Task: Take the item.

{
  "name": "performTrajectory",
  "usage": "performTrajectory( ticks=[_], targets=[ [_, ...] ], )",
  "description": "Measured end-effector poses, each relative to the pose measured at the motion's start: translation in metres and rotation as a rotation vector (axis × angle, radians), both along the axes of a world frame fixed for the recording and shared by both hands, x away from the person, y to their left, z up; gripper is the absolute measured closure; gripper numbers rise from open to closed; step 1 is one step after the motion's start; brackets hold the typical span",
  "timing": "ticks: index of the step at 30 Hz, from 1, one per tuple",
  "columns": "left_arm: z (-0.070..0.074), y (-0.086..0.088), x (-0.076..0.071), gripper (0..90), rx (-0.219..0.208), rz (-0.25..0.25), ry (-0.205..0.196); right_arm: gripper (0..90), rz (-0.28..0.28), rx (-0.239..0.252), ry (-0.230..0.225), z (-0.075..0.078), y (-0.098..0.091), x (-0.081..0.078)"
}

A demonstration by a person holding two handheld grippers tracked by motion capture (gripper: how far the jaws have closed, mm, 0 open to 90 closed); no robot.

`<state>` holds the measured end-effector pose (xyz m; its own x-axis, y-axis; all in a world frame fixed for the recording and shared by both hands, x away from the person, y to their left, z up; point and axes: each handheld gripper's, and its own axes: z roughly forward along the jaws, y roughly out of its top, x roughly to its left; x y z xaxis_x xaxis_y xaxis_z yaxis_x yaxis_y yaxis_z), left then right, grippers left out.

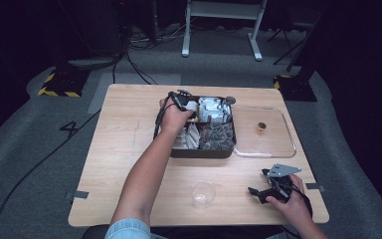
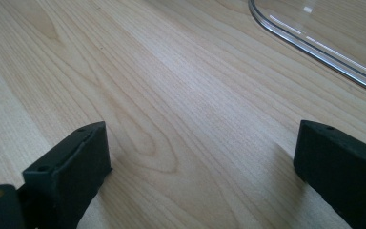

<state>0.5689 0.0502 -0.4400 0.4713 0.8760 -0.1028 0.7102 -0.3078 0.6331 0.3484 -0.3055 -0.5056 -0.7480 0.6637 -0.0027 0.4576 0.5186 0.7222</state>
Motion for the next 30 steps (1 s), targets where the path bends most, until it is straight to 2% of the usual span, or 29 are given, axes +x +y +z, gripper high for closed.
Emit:
performTrajectory(
  ticks=[6,11,15,18,21,22,23,25,30],
  targets=[
    [-0.006,-0.007,0.003,49.8,0.003,-0.027,0.024,5.1,0.001,-0.001,0.0,0.0,0.0,0.0],
    [-0.009,-0.006,0.008,53.4,0.014,-0.052,0.039,5.1,-0.001,0.002,-0.001,0.0,0.0,0.0],
    [-0.013,-0.006,0.012,53.0,0.045,-0.055,0.024,5.1,-0.001,0.0,-0.001,0.0,0.0,0.0],
    [-0.013,-0.006,0.013,51.9,0.047,-0.045,0.022,5.1,-0.001,0.0,-0.001,0.0,0.0,0.0],
    [-0.014,-0.007,0.013,53.1,0.059,-0.057,0.037,5.1,-0.001,0.001,-0.001,0.0,0.0,0.0],
    [-0.014,-0.008,0.013,54.6,0.06,-0.056,0.043,5.1,-0.001,0.001,-0.001,0.0,0.0,0.0],
    [-0.014,-0.008,0.012,61.4,0.068,-0.056,0.056,5.1,-0.002,0.001,0.001,0.0,0.0,0.0],
    [-0.013,-0.009,0.012,63.3,0.085,-0.061,0.077,5.1,-0.001,0.001,-0.001,0.0,0.0,0.0],
    [-0.011,-0.009,0.01,70.9,0.122,-0.085,0.08,5.1,-0.001,0.001,-0.001,0.0,0.0,0.0]
  ],
)
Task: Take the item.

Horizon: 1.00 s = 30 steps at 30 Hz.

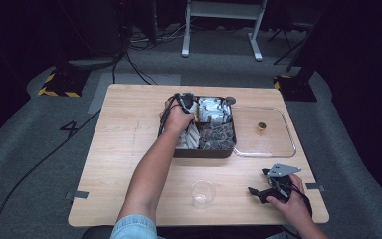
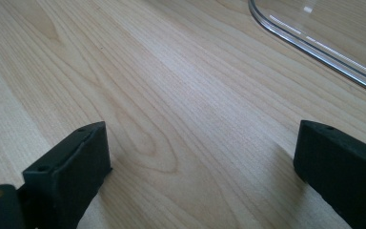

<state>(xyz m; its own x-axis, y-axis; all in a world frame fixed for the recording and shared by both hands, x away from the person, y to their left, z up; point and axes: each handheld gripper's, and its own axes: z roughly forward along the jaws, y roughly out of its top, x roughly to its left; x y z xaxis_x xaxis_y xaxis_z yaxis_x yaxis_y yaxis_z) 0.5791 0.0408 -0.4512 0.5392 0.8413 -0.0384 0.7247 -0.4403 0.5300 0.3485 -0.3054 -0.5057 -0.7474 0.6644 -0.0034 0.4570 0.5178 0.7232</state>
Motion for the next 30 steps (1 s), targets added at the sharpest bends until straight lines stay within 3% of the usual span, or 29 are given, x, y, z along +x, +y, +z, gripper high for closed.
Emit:
performTrajectory(
  ticks=[4,7,12,18,30],
  targets=[
    [0.0,0.003,0.0,84.9,-0.017,-0.01,0.023,5.1,-0.001,0.001,0.002,0.0,0.0,0.0],
    [0.002,0.003,-0.001,89.9,-0.006,-0.029,0.018,5.1,0.0,0.0,0.0,0.0,0.0,0.0],
    [0.006,0.003,-0.002,90.0,0.007,-0.044,0.016,5.1,0.0,0.0,0.0,0.0,0.0,0.0],
    [0.014,0.005,-0.002,90.0,0.004,-0.044,-0.017,5.1,0.0,0.0,0.0,0.0,0.0,0.0],
    [0.039,0.015,-0.006,90.0,-0.06,-0.045,-0.089,5.1,0.0,0.0,0.0,0.0,0.0,0.0]
  ],
)
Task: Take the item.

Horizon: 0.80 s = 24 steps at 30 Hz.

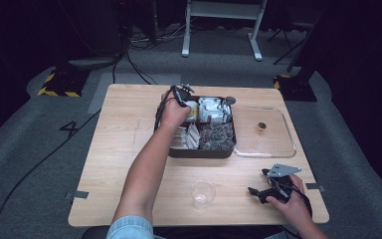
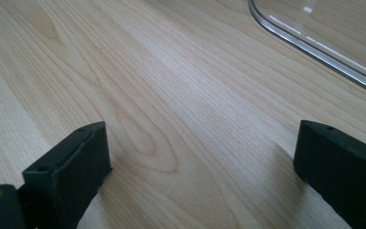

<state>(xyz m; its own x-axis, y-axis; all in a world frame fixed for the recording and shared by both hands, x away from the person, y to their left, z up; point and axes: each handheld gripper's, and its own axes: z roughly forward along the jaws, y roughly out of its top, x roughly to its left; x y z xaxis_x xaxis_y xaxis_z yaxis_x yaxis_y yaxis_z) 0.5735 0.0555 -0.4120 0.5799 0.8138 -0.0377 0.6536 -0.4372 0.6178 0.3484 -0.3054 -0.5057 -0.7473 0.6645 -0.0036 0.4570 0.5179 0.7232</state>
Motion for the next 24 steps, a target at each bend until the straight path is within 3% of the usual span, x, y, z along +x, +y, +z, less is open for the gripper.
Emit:
performTrajectory(
  ticks=[9,13,24],
  targets=[
    [0.023,0.004,-0.013,90.0,-0.078,-0.033,-0.057,5.1,0.0,0.001,0.0,0.0,0.0,0.0],
    [0.034,0.006,-0.021,90.0,-0.089,-0.063,-0.082,5.0,-0.002,0.002,0.001,0.0,0.0,0.0],
    [0.063,0.018,-0.059,90.0,-0.175,-0.11,-0.149,5.0,0.002,-0.001,0.001,0.0,0.0,0.0]
  ],
)
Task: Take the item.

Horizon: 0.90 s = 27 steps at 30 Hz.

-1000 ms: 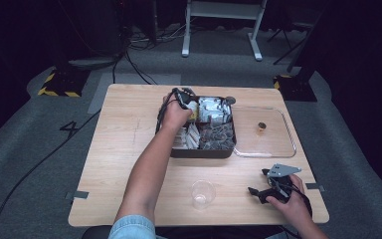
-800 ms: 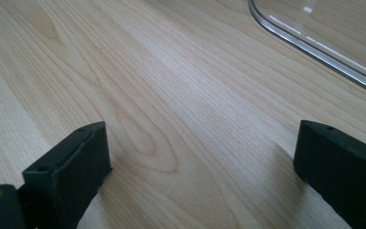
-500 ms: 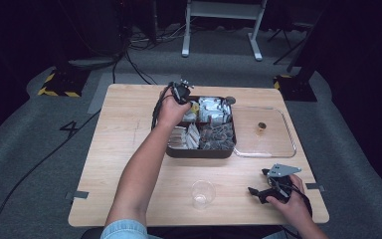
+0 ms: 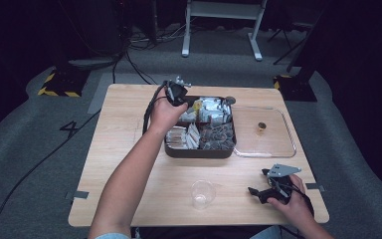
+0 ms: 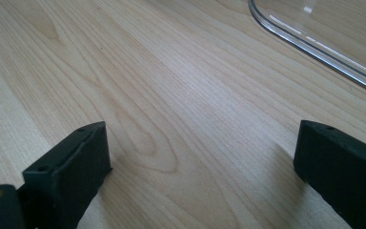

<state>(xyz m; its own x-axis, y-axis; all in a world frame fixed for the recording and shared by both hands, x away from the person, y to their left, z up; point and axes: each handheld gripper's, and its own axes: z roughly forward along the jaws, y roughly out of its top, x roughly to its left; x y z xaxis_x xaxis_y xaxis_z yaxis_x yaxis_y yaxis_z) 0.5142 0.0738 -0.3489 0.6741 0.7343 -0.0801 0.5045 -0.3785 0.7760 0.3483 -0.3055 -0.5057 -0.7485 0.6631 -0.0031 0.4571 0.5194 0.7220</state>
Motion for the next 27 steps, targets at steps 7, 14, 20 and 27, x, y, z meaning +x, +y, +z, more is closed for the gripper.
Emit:
performTrajectory(
  ticks=[7,14,20,27],
  targets=[
    [0.014,0.007,-0.03,90.0,-0.019,-0.041,-0.045,5.1,0.0,0.0,0.0,0.0,0.0,0.0],
    [0.021,0.012,-0.057,90.0,-0.013,-0.088,-0.058,5.0,0.0,0.0,0.001,0.0,0.0,0.0],
    [0.027,0.016,-0.083,90.0,-0.011,-0.143,-0.074,5.0,0.002,-0.001,0.001,0.0,0.0,0.0],
    [0.029,0.018,-0.114,90.0,-0.007,-0.221,-0.089,5.0,0.019,-0.003,-0.002,0.0,0.0,0.0]
  ],
)
